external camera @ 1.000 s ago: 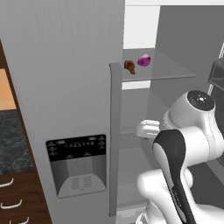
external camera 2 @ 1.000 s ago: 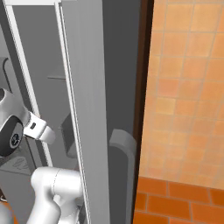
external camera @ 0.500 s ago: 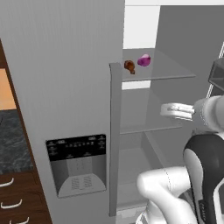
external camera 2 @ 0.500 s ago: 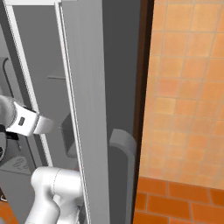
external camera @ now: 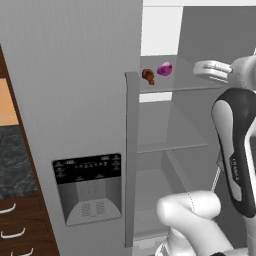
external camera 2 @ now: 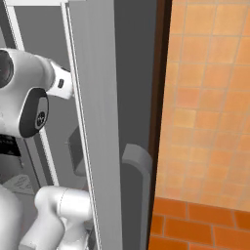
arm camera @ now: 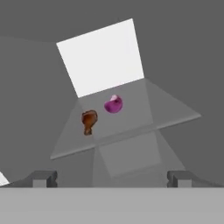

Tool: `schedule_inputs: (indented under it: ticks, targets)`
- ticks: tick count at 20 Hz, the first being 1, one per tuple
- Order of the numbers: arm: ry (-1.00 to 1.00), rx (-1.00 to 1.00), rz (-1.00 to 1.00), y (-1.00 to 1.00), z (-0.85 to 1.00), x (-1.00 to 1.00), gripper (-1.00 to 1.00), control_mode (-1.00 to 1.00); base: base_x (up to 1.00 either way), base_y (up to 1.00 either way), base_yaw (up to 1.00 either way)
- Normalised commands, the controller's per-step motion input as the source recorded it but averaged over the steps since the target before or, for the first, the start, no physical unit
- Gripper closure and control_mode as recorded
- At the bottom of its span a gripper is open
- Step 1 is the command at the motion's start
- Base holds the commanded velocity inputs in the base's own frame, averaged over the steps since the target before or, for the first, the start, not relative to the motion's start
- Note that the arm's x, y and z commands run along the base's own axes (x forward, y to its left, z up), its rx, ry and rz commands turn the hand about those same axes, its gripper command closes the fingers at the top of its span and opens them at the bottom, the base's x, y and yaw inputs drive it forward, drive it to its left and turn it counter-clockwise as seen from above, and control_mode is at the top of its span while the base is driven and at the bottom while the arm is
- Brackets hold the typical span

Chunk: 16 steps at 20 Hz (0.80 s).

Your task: Place one onion and one chicken drumstick in each tupperware on the nearby counter, to pack two identical lunches.

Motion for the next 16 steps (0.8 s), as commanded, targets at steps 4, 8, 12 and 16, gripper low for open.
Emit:
schedule_inputs:
  ticks: [4, 8, 12, 16]
  targets:
    - [0.02, 0.0, -0.01, 0.0, 0.19, 0.88, -1.0, -1.0, 0.0, 0.0, 0.0]
    - [0.07, 0.0, -0.01, 0.0, -0.15, 0.9, -1.0, -1.0, 0.0, 0.0, 0.0]
    - [-0.03, 0.0, 0.0, 0.0, -0.5, 0.63, -1.0, -1.0, 0.0, 0.0, 0.0]
    - [-0.02, 0.0, 0.0, 0.0, -0.26, 0.91, -1.0, -1.0, 0.0, 0.0, 0.0]
